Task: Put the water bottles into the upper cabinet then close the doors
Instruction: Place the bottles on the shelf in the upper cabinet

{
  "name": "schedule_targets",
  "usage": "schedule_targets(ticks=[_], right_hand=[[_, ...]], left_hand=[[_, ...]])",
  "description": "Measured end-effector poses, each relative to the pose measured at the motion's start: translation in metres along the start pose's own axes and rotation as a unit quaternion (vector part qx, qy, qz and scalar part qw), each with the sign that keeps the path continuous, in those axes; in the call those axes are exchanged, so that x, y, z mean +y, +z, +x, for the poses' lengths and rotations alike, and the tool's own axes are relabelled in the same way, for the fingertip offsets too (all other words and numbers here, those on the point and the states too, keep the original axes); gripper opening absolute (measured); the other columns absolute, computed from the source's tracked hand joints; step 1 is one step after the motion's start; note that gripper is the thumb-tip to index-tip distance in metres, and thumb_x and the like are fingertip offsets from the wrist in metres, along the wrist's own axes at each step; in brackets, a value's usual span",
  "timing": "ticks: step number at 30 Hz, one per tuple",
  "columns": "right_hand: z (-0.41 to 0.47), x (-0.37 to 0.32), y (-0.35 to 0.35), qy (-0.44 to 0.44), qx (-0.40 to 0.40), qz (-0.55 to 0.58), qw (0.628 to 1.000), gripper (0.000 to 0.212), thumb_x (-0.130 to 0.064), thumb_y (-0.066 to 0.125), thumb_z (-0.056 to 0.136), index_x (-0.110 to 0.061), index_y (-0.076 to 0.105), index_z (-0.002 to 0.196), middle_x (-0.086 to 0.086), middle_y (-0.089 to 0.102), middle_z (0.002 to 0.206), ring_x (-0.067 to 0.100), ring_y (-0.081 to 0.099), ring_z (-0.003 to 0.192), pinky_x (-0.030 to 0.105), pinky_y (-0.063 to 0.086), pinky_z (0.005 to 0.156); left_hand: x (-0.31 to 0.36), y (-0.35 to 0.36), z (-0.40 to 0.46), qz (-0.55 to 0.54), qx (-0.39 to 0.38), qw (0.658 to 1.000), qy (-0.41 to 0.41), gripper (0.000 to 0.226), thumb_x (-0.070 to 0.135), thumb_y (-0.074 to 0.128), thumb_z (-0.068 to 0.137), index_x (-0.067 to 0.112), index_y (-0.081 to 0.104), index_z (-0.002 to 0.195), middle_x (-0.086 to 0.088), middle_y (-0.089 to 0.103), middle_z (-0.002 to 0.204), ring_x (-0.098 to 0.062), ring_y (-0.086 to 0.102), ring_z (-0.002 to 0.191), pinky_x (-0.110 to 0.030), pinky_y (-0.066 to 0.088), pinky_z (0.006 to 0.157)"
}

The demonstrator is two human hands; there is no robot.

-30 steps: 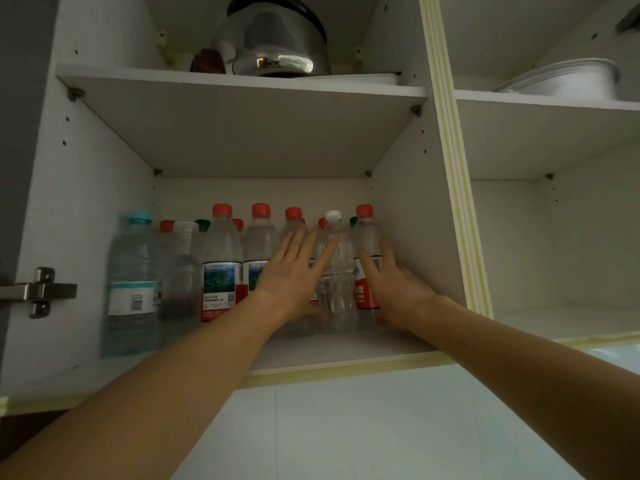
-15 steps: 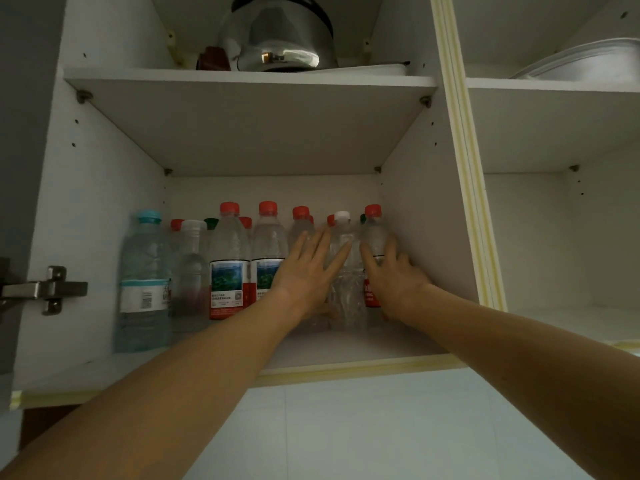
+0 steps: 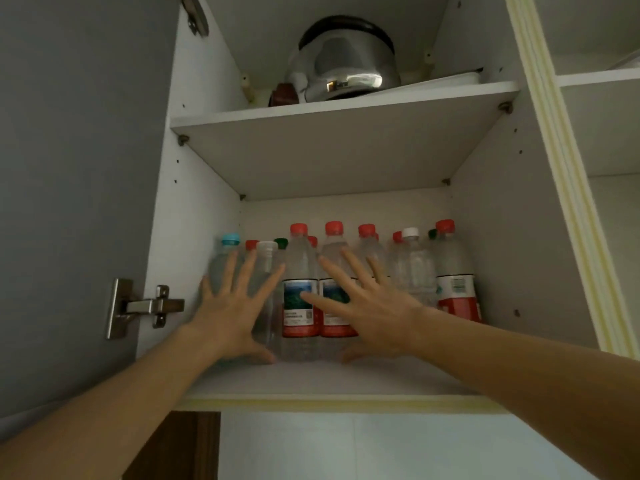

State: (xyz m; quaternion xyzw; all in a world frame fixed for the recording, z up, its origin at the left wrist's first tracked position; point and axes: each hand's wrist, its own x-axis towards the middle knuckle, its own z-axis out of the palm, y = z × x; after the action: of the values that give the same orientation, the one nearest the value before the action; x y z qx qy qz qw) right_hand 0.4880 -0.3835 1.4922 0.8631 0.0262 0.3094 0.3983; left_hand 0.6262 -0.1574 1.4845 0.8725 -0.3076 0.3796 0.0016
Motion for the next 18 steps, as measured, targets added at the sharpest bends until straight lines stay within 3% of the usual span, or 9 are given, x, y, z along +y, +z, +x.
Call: schedule_targets(ticks=[6,9,18], right_hand=[[0.026,0.005,0.011,-0.045,0.006,-0.054,0.998,0.110,-0.089,0.041,0.074,-0.049,-0.032,0.146,0.010,-0.049,0.152,0.045,-0.047,0.133,0.075,-0.017,0.108],[0.038,0.003,0.019,-0.044,0.003,-0.070,0.997,0.108,-0.093,0.032,0.074,-0.046,-0.032,0.147,0.014,-0.046,0.153,0.047,-0.040,0.138,0.073,-0.011,0.111],[0.042,0.003,0.024,-0.044,-0.023,-0.084,0.995,0.103,-0.093,0.022,0.077,-0.044,-0.037,0.145,0.016,-0.053,0.147,0.047,-0.043,0.136,0.071,-0.014,0.111]], left_hand=[[0.000,0.013,0.014,0.029,-0.004,0.999,0.017,0.152,0.087,0.070,0.054,0.043,-0.051,0.134,-0.003,-0.060,0.142,-0.038,-0.045,0.138,-0.080,-0.008,0.107],[-0.006,0.024,0.023,0.045,-0.009,0.999,0.027,0.148,0.091,0.063,0.056,0.040,-0.051,0.135,-0.003,-0.062,0.141,-0.036,-0.045,0.139,-0.080,-0.009,0.106],[-0.011,0.026,0.023,0.052,-0.025,0.996,0.064,0.141,0.095,0.055,0.059,0.039,-0.047,0.139,-0.005,-0.061,0.142,-0.033,-0.049,0.136,-0.073,-0.018,0.110]])
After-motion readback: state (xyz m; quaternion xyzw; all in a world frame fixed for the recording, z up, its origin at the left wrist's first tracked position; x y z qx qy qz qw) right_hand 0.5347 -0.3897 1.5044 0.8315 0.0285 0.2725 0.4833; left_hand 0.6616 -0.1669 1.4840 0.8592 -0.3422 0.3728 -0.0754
